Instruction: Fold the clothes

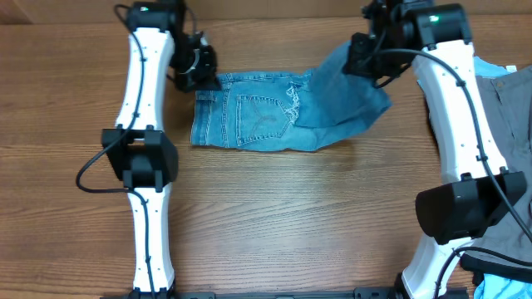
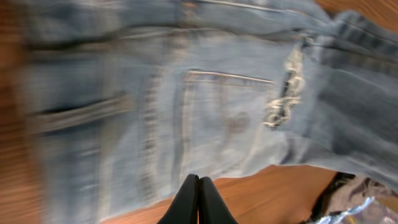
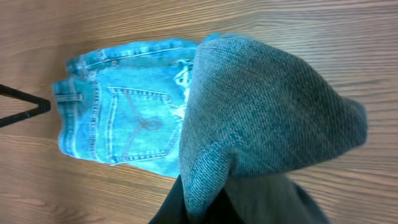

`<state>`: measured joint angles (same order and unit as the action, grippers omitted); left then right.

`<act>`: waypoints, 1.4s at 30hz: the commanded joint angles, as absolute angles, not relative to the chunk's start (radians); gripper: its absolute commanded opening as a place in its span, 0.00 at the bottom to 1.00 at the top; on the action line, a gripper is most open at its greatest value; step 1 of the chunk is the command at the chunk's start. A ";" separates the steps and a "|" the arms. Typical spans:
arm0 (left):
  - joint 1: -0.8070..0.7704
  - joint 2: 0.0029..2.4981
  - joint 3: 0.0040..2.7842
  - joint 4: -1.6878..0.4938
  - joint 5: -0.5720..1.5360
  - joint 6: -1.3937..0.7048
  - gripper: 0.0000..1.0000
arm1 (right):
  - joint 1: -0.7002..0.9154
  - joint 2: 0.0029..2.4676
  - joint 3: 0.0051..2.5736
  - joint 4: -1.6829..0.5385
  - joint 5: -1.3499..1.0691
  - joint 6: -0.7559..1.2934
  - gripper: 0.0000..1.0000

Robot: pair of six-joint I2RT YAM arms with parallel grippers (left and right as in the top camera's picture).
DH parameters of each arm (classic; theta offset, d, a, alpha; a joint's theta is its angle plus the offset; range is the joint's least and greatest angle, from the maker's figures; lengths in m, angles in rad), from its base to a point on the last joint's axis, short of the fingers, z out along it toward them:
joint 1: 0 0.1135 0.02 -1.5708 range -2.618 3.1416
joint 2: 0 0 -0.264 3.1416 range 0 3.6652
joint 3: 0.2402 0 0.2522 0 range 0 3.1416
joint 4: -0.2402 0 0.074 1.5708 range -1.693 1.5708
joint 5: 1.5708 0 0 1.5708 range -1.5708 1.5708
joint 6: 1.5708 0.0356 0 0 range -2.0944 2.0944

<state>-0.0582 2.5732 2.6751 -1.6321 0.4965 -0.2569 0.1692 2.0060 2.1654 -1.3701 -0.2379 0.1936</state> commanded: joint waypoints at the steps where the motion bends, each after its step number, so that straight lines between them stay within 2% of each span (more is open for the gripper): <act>1: -0.005 2.545 2.694 -1.660 0.425 -0.200 0.04 | 0.241 1.978 2.200 -1.335 -0.217 0.237 0.04; 9: 0.041 2.545 2.694 -1.687 0.374 -0.179 0.04 | 0.393 2.065 2.198 -1.227 -0.218 0.287 0.04; 13: 0.057 2.545 2.694 -1.690 0.281 -0.180 0.04 | 0.478 2.088 2.198 -1.106 -0.215 0.294 0.04; 21: 0.085 2.545 2.694 -1.690 0.243 -0.179 0.04 | 0.607 2.091 2.149 -0.991 -0.097 0.285 0.04; 34: 0.093 2.545 2.694 -1.690 0.217 -0.176 0.04 | 0.723 2.105 1.805 -0.529 -0.105 0.286 0.04; 38: 0.093 2.545 2.694 -1.690 0.217 -0.176 0.04 | 0.747 2.105 1.754 -0.394 -0.105 0.319 0.04; 42: 0.093 2.545 2.694 -1.690 0.217 -0.176 0.04 | 0.757 2.106 1.753 -0.352 -0.105 0.331 0.04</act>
